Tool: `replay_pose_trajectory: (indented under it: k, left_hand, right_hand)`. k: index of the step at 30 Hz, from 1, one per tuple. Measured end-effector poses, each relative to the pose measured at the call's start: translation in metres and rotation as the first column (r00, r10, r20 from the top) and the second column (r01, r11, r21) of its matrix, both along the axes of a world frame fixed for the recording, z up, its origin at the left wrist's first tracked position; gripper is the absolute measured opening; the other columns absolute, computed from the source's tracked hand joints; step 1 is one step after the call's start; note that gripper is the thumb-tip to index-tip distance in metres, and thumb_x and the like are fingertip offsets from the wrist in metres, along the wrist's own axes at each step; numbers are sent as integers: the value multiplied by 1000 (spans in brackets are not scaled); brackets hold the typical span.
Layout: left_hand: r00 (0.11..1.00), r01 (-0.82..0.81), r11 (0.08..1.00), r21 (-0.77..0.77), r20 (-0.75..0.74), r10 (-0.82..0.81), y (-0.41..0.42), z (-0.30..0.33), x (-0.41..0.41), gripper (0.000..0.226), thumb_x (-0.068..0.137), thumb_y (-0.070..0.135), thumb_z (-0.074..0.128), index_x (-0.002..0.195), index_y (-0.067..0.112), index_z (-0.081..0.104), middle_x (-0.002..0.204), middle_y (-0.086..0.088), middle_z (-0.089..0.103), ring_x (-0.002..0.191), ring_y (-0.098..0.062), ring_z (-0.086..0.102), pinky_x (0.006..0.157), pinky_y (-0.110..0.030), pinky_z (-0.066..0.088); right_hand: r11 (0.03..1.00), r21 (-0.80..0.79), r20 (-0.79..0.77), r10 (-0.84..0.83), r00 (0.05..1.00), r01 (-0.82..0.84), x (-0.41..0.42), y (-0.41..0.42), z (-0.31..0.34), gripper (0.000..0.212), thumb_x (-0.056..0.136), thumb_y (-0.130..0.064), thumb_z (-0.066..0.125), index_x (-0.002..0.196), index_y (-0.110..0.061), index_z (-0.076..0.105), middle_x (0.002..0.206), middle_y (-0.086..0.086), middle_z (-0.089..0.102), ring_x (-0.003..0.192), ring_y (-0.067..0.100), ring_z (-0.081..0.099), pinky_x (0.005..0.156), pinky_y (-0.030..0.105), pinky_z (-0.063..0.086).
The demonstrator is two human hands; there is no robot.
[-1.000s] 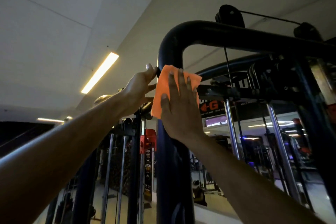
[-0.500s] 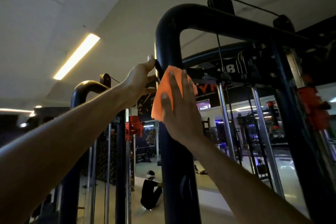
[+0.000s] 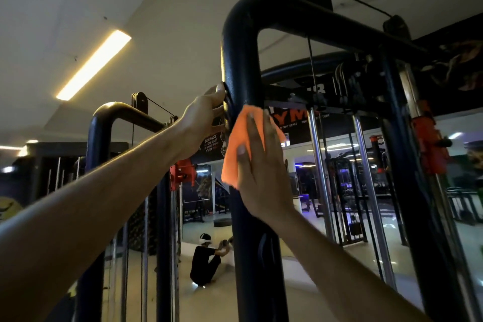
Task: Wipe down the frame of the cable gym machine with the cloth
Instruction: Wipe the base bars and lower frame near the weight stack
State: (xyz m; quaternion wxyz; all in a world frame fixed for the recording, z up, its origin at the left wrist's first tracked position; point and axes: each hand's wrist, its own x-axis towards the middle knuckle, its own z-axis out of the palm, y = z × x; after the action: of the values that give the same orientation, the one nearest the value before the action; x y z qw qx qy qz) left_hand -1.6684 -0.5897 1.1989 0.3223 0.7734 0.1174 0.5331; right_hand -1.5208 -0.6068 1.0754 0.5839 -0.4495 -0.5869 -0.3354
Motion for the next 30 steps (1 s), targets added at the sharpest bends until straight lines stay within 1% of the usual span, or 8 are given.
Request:
replay_pose_trajectory:
  k: [3, 10, 13, 16, 21, 25, 27, 30]
  left_hand:
    - [1000, -16, 1000, 8, -7, 16, -1, -11, -1, 42, 116, 27, 47, 158, 31, 45, 128, 12, 58, 117, -7, 58, 81, -24, 50]
    - [998, -67, 997, 27, -2, 67, -5, -9, -2, 59, 107, 19, 66, 160, 34, 44, 133, 19, 61, 115, -3, 65, 78, -24, 55]
    - [999, -41, 999, 21, 3, 41, -5, -16, -4, 59, 108, 14, 64, 160, 32, 44, 145, 15, 61, 119, -5, 65, 83, -25, 59]
    - [1000, -13, 1000, 5, -5, 13, -6, -27, -5, 59, 108, 14, 63, 161, 29, 43, 155, 9, 57, 124, -8, 63, 76, -20, 58]
    - [999, -46, 999, -13, -10, 46, -5, -27, -6, 49, 108, 16, 64, 153, 31, 51, 108, 32, 67, 86, 11, 71, 65, -14, 57]
    - [998, -58, 998, 3, -25, 58, -5, -29, -7, 47, 109, 19, 63, 151, 33, 51, 110, 32, 65, 89, 10, 72, 67, -15, 58]
    - [998, -55, 998, -12, -28, 55, -2, -36, -7, 43, 109, 18, 63, 147, 33, 53, 108, 30, 69, 92, 8, 73, 68, -16, 59]
    - [999, -20, 999, -30, -41, 19, 0, -51, -9, 58, 107, 20, 66, 160, 30, 46, 137, 16, 68, 121, -9, 69, 88, -28, 61]
  right_hand:
    - [999, -39, 8, -4, 1000, 5, 2, -4, -48, 64, 114, -50, 22, 173, -43, -3, 179, -17, -20, 168, 17, -10, 127, 72, 24]
    - [997, -36, -45, 71, 997, -72, 8, 3, 28, 65, 113, -51, 25, 172, -45, 0, 180, -17, -13, 168, 26, 3, 120, 71, 38]
    - [999, -20, -54, 33, 998, -34, 0, -2, -15, 63, 115, -51, 24, 173, -45, -1, 181, -16, -14, 169, 25, 1, 122, 73, 34]
    - [998, -46, -60, 36, 998, -39, -4, -7, -75, 63, 114, -51, 24, 173, -44, 1, 181, -16, -14, 169, 19, -5, 128, 65, 27]
    - [993, -54, -134, 96, 986, -104, 2, -3, -4, 70, 111, -67, 27, 169, -51, -9, 180, -20, -11, 165, 28, 17, 114, 71, 44]
    - [994, -22, -107, 106, 989, -109, 2, -1, 26, 70, 115, -59, 33, 172, -43, -4, 182, -13, -6, 165, 28, 20, 115, 66, 47]
    - [998, -24, -87, 58, 995, -61, -3, -5, -16, 67, 116, -56, 31, 173, -44, -4, 181, -15, -10, 166, 28, 17, 115, 69, 46]
    - [997, -56, -81, 41, 996, -45, -7, -12, -97, 65, 117, -51, 30, 173, -42, -1, 181, -16, -12, 168, 23, 9, 124, 64, 37]
